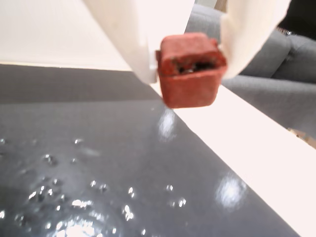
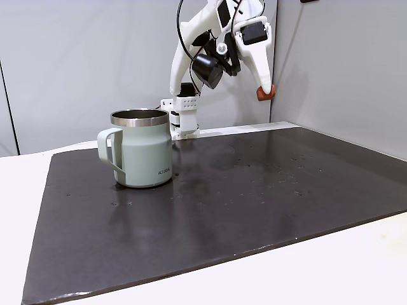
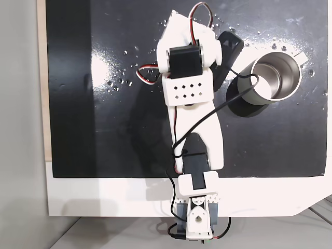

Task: Grasp a cube and put it in the cup.

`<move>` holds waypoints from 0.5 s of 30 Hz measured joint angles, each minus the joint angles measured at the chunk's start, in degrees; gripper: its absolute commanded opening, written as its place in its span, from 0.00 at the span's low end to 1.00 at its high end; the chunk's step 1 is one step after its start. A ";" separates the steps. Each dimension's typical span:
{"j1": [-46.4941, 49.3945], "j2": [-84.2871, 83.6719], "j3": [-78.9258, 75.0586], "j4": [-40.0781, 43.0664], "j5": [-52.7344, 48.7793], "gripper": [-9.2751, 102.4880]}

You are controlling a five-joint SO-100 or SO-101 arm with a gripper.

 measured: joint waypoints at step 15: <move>5.62 5.98 0.97 0.18 -3.08 0.10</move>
